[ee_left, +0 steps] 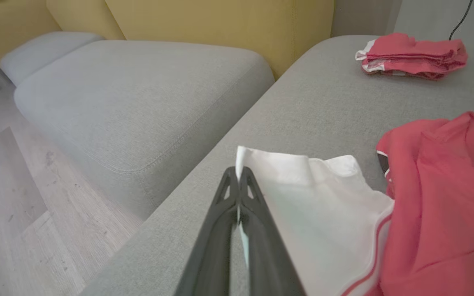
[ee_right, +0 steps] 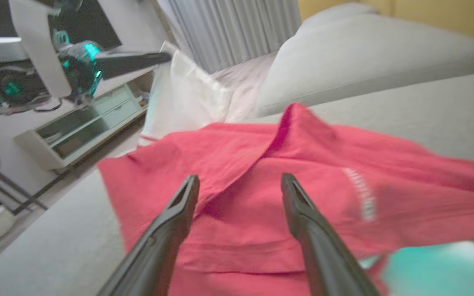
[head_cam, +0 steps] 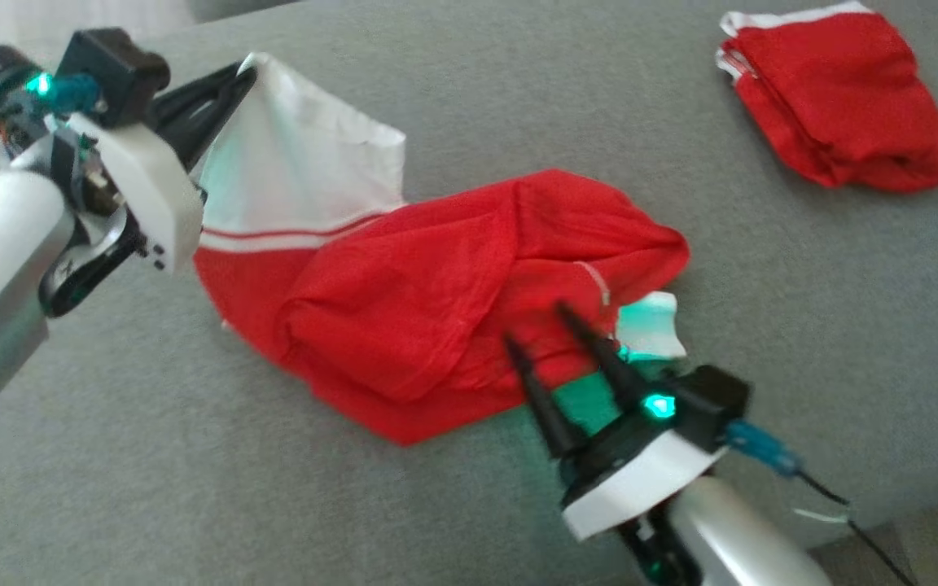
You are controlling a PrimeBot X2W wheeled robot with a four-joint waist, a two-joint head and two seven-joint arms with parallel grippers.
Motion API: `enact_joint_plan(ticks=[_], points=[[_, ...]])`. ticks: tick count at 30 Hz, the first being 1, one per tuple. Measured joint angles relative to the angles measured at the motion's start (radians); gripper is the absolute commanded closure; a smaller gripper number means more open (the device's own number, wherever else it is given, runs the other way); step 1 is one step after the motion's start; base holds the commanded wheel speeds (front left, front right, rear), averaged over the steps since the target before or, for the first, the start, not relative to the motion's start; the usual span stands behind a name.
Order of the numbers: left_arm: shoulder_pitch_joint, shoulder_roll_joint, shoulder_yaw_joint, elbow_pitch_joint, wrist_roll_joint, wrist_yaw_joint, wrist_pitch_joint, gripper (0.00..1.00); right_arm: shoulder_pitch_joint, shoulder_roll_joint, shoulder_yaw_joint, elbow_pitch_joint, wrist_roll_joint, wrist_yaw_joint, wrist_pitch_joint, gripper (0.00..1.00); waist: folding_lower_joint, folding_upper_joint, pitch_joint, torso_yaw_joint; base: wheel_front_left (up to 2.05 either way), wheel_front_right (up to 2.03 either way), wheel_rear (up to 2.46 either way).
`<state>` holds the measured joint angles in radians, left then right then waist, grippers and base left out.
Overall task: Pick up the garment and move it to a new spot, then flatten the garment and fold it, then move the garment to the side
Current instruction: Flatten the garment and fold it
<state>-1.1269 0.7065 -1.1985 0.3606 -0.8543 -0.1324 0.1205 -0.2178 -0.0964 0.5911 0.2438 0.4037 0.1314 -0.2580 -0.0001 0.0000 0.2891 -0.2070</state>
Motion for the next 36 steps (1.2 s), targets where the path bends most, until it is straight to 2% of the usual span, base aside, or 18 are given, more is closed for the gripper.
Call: enact_joint_plan(ticks=[5,7,13,22,23,24,26,32,36], points=[[-0.045,-0.01,-0.011,-0.017,0.0,0.0,0.0,1.0,-0.066,-0.05,0.206,0.043,0.165,0.0,0.0,0.0,0.0,0.0,-0.011,0.041,0.0,0.0,0.0],[-0.058,-0.012,-0.018,-0.018,0.0,0.0,0.0,1.0,-0.083,-0.059,0.255,0.056,0.221,0.0,0.0,0.0,0.0,0.0,-0.008,0.053,0.0,0.0,0.0],[-0.072,-0.02,-0.038,-0.017,0.0,0.0,0.0,1.0,-0.125,-0.06,0.281,0.077,0.333,0.0,0.0,0.0,0.0001,0.0,0.011,0.075,0.0,0.0,0.0],[-0.102,-0.022,-0.063,-0.017,-0.01,0.0,0.001,1.0,-0.164,-0.056,0.277,0.1,0.349,0.0,0.0,0.02,0.0002,0.0,0.018,0.093,0.0,0.0,0.0],[-0.105,-0.022,-0.063,-0.017,-0.01,0.0,0.001,1.0,-0.164,-0.056,0.275,0.102,0.349,0.0,0.0,0.08,0.0001,0.0,0.017,0.093,0.0,0.0,0.0],[-0.107,-0.022,-0.064,-0.017,-0.01,0.0,0.001,1.0,-0.164,-0.056,0.272,0.104,0.349,0.0,0.0,0.19,0.0001,0.0,0.017,0.093,0.0,0.0,0.0],[-0.109,-0.022,-0.069,-0.013,-0.01,0.0,0.001,1.0,-0.164,-0.056,0.257,0.105,0.348,0.0,0.0,0.34,0.0002,0.0,0.015,0.093,0.0,0.0,0.0],[-0.109,-0.022,-0.078,-0.006,-0.026,0.0,0.0,1.0,-0.164,-0.056,0.214,0.104,0.334,0.0,0.0,0.41,0.0001,0.0,0.004,0.09,0.0,0.0,0.0],[-0.109,-0.022,-0.087,-0.002,-0.035,0.0,0.0,1.0,-0.163,-0.057,0.215,0.106,0.326,0.0,0.0,0.64,0.0001,0.0,-0.003,0.088,0.0,0.0,0.0]])
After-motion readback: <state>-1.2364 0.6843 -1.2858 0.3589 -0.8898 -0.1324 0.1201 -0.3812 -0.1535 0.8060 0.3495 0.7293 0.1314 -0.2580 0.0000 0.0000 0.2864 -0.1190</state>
